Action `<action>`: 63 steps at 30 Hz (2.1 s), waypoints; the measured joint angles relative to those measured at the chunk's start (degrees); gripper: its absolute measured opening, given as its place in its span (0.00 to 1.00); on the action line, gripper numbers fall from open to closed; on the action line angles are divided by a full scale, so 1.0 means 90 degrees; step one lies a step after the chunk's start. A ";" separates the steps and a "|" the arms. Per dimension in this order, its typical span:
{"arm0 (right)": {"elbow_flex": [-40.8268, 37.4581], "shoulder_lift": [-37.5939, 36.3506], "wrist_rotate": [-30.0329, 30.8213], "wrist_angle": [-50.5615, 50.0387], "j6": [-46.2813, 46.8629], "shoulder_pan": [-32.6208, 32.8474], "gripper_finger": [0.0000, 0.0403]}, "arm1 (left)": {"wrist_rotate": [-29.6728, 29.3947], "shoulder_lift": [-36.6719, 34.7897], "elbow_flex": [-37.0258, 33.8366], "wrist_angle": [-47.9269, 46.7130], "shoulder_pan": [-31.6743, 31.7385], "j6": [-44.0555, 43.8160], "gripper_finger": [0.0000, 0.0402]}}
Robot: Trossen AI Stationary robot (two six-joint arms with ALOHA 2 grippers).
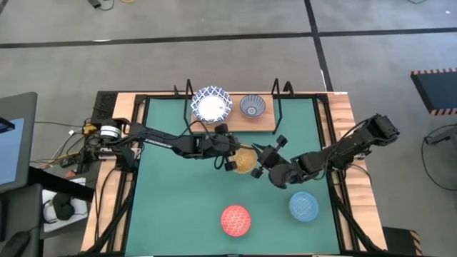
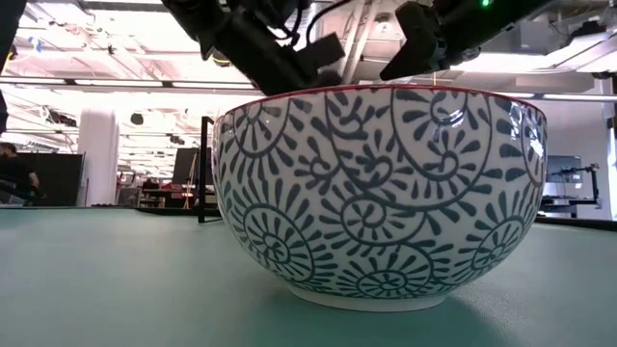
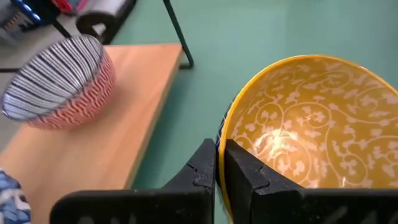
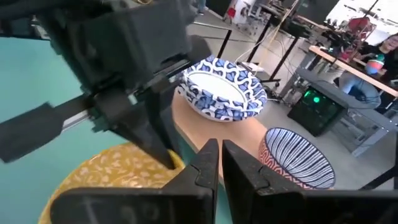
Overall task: Place and stack bowls onto a shelf
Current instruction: Stack the yellow patterned bowl on top of the blue patterned bowl on the shelf
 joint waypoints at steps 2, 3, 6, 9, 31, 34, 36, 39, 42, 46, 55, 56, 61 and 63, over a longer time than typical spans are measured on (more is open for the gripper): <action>-0.0003 0.0000 0.0198 0.0032 -0.0002 -0.0003 0.11 | 0.0046 0.0009 0.0054 -0.0041 0.0021 0.0106 0.00; -0.0003 0.0000 0.0416 0.0044 -0.0001 -0.0001 0.11 | -0.0023 -0.0003 0.0169 -0.0156 0.0036 0.0245 0.00; 0.0038 -0.0015 0.1508 0.0041 -0.0001 0.0031 0.10 | -0.0636 -0.0051 0.0719 -0.0503 0.0146 0.0771 0.00; 0.0235 -0.0107 0.2300 0.0063 -0.0005 0.0074 0.10 | -0.0808 -0.0053 0.1560 -0.1161 0.0528 0.1322 0.00; 0.0279 -0.0349 0.2810 -0.0763 -0.0480 0.0515 0.11 | 0.1628 0.1433 0.3622 -0.1066 0.3067 -0.0048 0.00; 0.0278 -0.0347 0.2813 -0.0767 -0.0480 0.0454 0.11 | 0.1618 0.1612 0.3639 -0.0989 0.3087 0.0255 0.00; 0.0277 -0.0346 0.2810 -0.0781 -0.0477 0.0376 0.11 | 0.1632 0.1713 0.3639 -0.1056 0.3096 0.0393 0.00; 0.0277 -0.0346 0.2806 -0.0803 -0.0419 0.0266 0.11 | 0.1728 0.1783 0.3635 -0.1194 0.3150 0.0399 0.00; 0.0277 -0.0345 0.2663 -0.0826 -0.0305 0.0152 0.11 | 0.1781 0.1771 0.3637 -0.1215 0.3179 0.0413 0.00; 0.0277 -0.0345 0.2455 -0.0853 -0.0163 0.0040 0.11 | 0.1775 0.1769 0.3637 -0.1331 0.3191 0.0523 0.00; 0.0277 -0.0345 0.2444 -0.0852 -0.0085 0.0057 0.11 | 0.1843 0.1856 0.3593 -0.1321 0.3181 0.0606 0.03; 0.0277 -0.0345 0.2444 -0.0852 -0.0081 0.0058 0.11 | 0.1854 0.1856 0.3593 -0.1328 0.3183 0.0622 0.03; 0.0277 -0.0345 0.2441 -0.0850 -0.0073 0.0056 0.11 | 0.1868 0.1856 0.3593 -0.1331 0.3186 0.0622 0.04; 0.0277 -0.0345 0.2441 -0.0848 -0.0073 0.0058 0.11 | 0.1949 0.1856 0.3595 -0.1315 0.3204 0.0555 0.05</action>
